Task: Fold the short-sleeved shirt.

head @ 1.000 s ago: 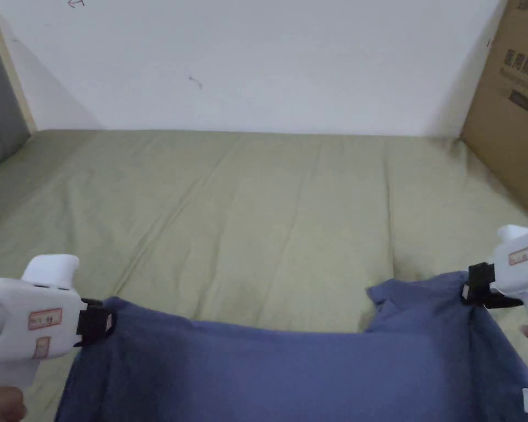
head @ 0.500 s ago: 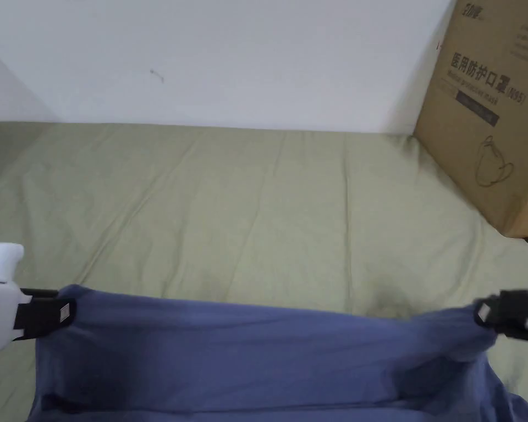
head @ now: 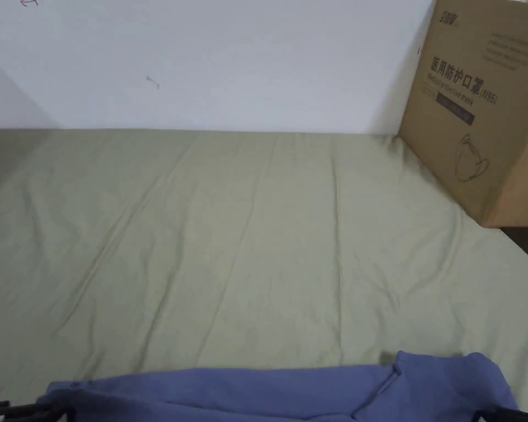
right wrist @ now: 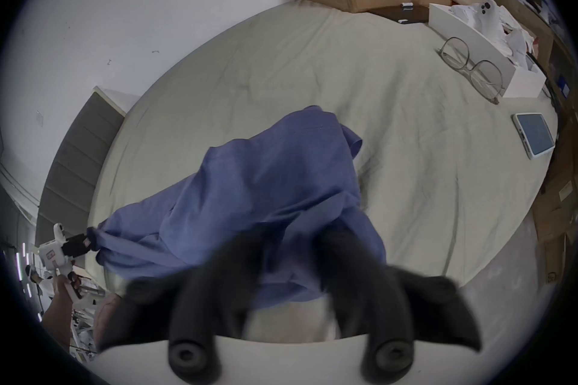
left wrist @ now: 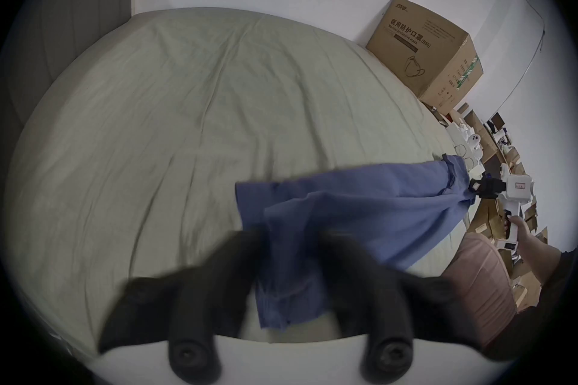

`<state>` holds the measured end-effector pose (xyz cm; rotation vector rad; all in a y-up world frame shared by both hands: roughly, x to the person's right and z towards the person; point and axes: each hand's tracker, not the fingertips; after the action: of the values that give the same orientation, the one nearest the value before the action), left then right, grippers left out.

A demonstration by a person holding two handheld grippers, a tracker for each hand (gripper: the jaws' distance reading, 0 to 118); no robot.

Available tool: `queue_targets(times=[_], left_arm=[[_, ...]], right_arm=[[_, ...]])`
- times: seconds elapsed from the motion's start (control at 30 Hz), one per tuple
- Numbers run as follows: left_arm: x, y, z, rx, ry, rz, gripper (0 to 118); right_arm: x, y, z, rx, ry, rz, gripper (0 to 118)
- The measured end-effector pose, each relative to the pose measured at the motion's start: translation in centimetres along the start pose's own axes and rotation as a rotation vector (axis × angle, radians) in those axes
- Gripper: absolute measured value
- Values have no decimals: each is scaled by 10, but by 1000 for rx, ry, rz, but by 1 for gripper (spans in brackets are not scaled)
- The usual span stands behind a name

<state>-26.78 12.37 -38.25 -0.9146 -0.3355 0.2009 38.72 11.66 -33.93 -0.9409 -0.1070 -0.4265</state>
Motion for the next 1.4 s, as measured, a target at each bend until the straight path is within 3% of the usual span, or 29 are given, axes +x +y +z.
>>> queue_targets(times=[0.03,0.13,0.23,0.33,0.43,0.5,0.57,0.6,0.63,0.67,0.7,0.73,0.77,0.8,0.83,0.9,0.97,1.03,1.13,1.23,1.3,1.33,1.37,1.4], left_arm=[[0,-4,3,-2,8,6,118],[4,0,31,79,-7,64,112],[30,16,70,247,12,59,112],[68,25,107,449,11,41,113],[113,14,129,640,107,-19,116],[140,-2,132,769,234,-71,115],[161,-21,128,865,309,-77,113],[169,-29,125,880,324,-80,107],[167,-33,118,886,333,-71,99],[172,-38,114,876,332,-65,80],[176,-41,110,871,335,-63,36],[178,-42,106,847,335,-57,0],[175,-39,103,797,341,-53,0],[175,-39,100,778,332,-50,0],[172,-38,99,759,287,-41,0],[169,-38,102,759,288,-41,0],[170,-35,102,760,325,-51,0],[160,-25,110,745,310,-53,0],[109,14,113,520,94,47,0],[34,40,91,183,-224,289,0],[1,34,75,70,-315,361,4],[-15,30,67,74,-326,368,18],[-28,28,59,69,-313,366,45],[-43,25,48,40,-307,392,100]], right_arm=[[-2,1,3,3,-2,8,76],[-16,12,28,43,23,37,76],[-49,28,65,170,90,119,76],[-98,28,117,417,118,211,76],[-130,10,159,797,55,245,78],[-145,-9,158,953,-46,189,79],[-142,-21,134,885,-78,43,79],[-144,-27,128,775,-170,18,78],[-144,-27,120,693,-170,-18,74],[-140,-30,112,694,-52,12,61],[-139,-38,108,729,-56,50,21],[-146,-45,103,769,-120,139,0],[-153,-54,104,852,-342,232,0],[-153,-57,108,886,-300,294,0],[-149,-55,114,848,-139,316,0],[-149,-51,118,789,-52,299,0],[-147,-51,125,815,-106,295,0],[-144,-46,131,815,-100,277,0],[-139,-40,139,774,-56,236,0],[-136,-37,145,753,-64,246,0],[-137,-39,146,739,-59,257,0],[-138,-39,146,728,-49,262,0],[-140,-39,144,705,-33,265,0],[-143,-39,141,682,-26,272,0]])
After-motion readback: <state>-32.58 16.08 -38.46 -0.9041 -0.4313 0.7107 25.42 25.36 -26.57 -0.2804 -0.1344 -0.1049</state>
